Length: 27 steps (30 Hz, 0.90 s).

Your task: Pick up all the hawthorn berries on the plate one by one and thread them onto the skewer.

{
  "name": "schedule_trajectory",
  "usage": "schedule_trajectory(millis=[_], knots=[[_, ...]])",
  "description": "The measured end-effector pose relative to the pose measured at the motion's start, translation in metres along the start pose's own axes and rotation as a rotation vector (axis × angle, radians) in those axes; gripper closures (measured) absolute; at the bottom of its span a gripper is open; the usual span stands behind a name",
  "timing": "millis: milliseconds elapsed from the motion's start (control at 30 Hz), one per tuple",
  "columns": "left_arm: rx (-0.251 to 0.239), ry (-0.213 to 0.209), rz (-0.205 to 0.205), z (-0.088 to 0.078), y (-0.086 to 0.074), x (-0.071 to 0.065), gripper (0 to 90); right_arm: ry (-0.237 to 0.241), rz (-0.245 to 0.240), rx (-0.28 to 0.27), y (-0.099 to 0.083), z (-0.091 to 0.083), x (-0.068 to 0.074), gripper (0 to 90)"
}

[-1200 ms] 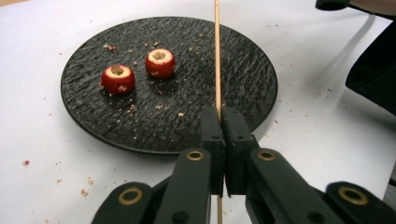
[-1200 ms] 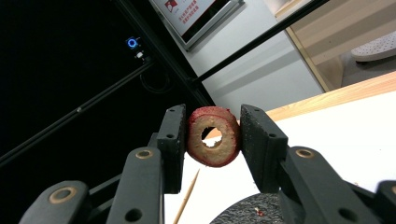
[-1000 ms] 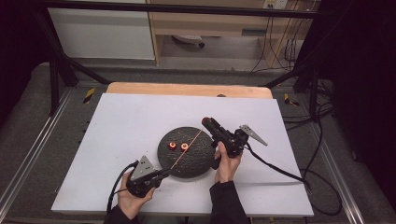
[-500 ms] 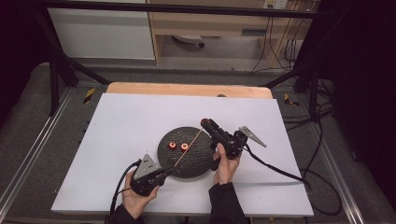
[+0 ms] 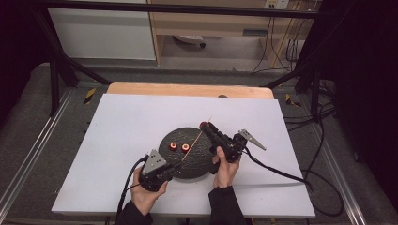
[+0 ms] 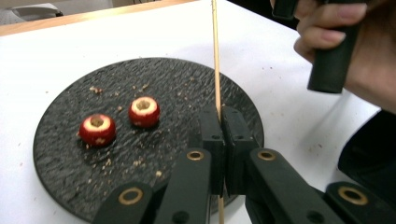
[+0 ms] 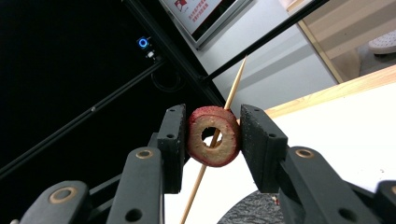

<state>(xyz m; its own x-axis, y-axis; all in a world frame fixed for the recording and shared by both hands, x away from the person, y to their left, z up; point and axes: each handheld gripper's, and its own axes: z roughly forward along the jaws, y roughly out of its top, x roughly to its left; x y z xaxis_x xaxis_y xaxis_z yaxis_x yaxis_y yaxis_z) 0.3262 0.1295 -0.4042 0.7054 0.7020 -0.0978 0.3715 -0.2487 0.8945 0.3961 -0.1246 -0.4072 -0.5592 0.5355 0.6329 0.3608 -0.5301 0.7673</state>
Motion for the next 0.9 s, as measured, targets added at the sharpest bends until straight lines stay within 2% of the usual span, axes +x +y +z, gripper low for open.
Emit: schedule_trajectory(millis=[67, 433, 900], knots=[[-0.003, -0.006, -0.009, 0.003, 0.004, 0.001, 88.4, 0.002, 0.003, 0.01, -0.002, -0.001, 0.001, 62.6], [-0.009, -0.001, -0.003, 0.017, 0.022, -0.001, 88.4, 0.011, -0.004, 0.042, -0.01, -0.004, 0.003, 62.6], [-0.008, 0.0, 0.007, 0.027, 0.031, -0.002, 88.4, 0.018, -0.027, 0.084, -0.022, -0.01, 0.006, 62.7]])
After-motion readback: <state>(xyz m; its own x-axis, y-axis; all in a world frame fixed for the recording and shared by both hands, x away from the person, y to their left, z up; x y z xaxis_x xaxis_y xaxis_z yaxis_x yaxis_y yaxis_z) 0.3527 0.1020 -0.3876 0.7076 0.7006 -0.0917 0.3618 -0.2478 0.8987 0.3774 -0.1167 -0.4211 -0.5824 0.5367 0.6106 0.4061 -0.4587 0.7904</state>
